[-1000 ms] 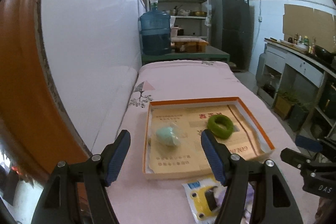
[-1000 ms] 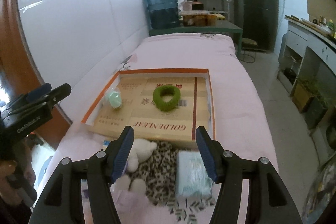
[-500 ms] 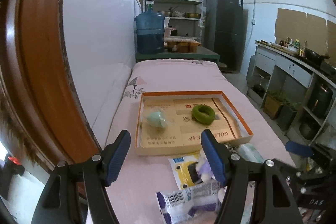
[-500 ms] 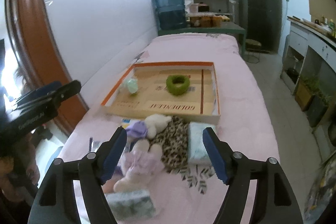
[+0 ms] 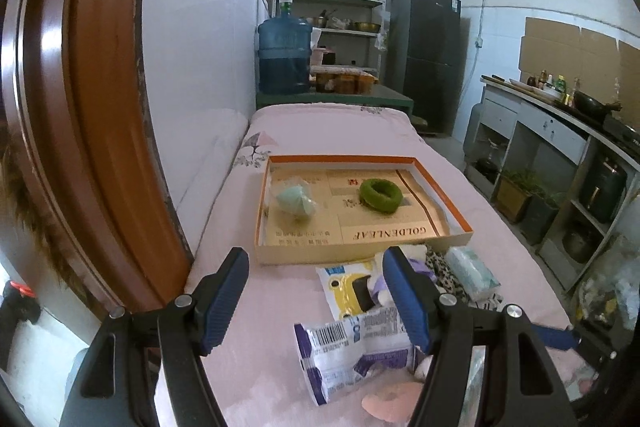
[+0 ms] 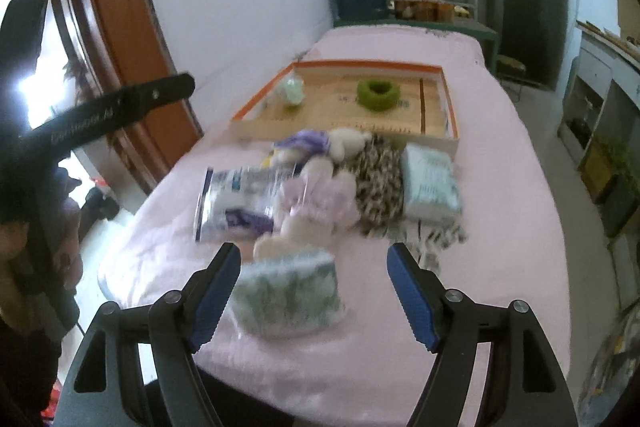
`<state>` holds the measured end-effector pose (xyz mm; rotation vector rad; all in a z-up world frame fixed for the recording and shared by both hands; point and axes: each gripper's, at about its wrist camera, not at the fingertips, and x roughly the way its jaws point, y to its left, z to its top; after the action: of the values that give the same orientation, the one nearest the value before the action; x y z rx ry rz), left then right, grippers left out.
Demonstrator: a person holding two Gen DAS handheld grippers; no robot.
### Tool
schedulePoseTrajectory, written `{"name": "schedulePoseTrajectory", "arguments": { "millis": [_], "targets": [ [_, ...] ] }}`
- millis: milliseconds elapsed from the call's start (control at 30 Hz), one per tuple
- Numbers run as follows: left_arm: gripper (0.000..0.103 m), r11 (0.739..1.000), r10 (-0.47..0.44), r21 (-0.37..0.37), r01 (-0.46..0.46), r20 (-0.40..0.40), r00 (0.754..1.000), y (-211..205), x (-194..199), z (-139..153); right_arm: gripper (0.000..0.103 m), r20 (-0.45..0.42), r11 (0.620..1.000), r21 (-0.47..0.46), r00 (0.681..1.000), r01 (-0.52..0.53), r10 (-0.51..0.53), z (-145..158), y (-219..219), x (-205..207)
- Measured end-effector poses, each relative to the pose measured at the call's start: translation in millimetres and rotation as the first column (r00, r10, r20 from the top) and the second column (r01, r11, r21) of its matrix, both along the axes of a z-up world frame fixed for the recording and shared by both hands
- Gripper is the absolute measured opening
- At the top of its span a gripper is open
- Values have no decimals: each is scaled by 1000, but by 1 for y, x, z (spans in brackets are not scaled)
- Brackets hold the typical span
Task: Organize soft objects
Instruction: 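Withdraw both open grippers from the box back toward the pile, then grasp the pink egg-shaped sponge with the left gripper while the right grasps the floral tissue pack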
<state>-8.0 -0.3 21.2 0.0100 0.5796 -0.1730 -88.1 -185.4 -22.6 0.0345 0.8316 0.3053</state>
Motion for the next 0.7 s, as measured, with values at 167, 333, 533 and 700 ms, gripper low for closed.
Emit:
{"name": "schedulePoseTrajectory", "arguments": {
  "millis": [167,333,533,700],
  "targets": [
    [69,1000,-19,-16,19,-6,1000,1,-9,-10,77,-48,999,19,998,-34,35,-21,9,-13],
    [69,999,-41,-21,41,-15,999,0,-19,-19,77,-71,998,30,996,-53,55,-31,14,-14],
    [69,997,-58,-53,56,-34,998,5,-26,-30,77,-99,997,18,992,-70,72,-42,18,-8],
    [69,994,-81,-81,77,-50,995,9,-30,-40,80,-90,997,-6,993,-78,77,-45,22,2]
  ]
}}
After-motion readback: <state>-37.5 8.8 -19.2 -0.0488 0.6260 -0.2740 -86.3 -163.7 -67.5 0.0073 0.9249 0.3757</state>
